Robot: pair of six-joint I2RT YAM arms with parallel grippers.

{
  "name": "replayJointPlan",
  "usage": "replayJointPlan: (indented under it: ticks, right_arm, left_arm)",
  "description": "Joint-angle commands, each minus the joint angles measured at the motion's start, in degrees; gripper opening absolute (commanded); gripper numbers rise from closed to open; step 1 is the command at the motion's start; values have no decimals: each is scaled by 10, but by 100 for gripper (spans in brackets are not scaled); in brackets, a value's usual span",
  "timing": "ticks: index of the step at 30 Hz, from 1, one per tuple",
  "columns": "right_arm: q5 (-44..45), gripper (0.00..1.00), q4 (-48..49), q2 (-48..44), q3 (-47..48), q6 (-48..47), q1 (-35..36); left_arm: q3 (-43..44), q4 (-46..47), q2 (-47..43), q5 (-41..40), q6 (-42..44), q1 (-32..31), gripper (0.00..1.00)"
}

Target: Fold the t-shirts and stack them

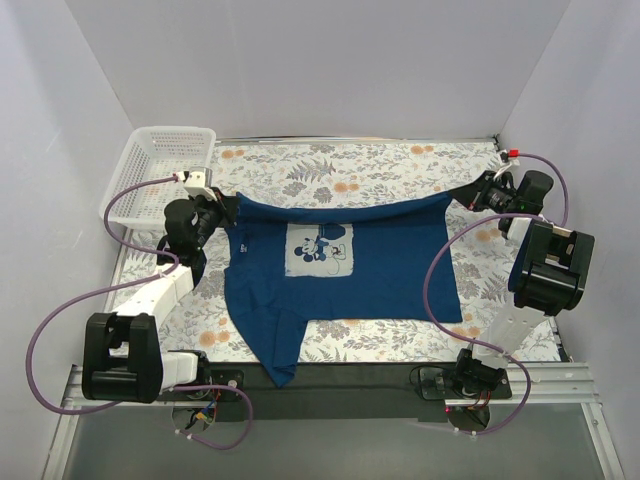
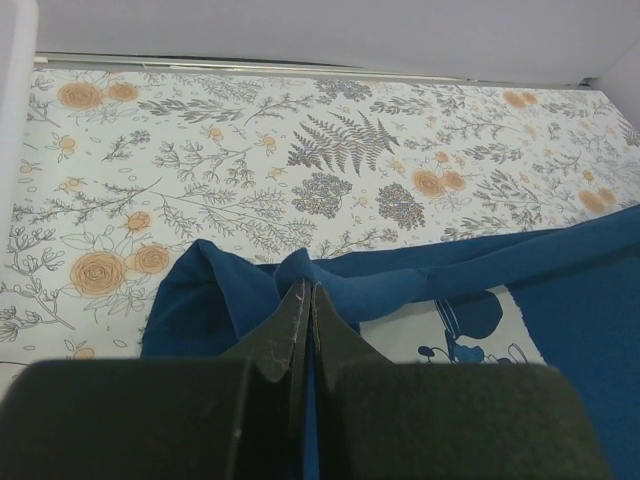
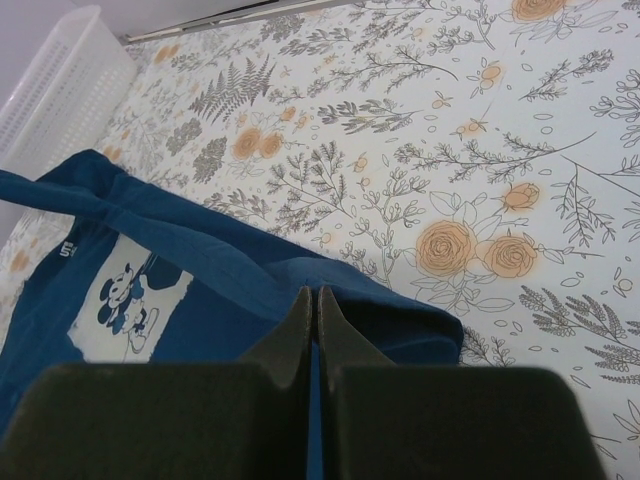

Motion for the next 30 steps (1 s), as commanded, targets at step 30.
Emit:
replayJointPlan:
  ticks: [30]
  right_arm:
    - [17, 1, -94, 44, 17, -66, -9]
  left_arm:
    - [-32, -44, -53, 34, -7, -4, 0]
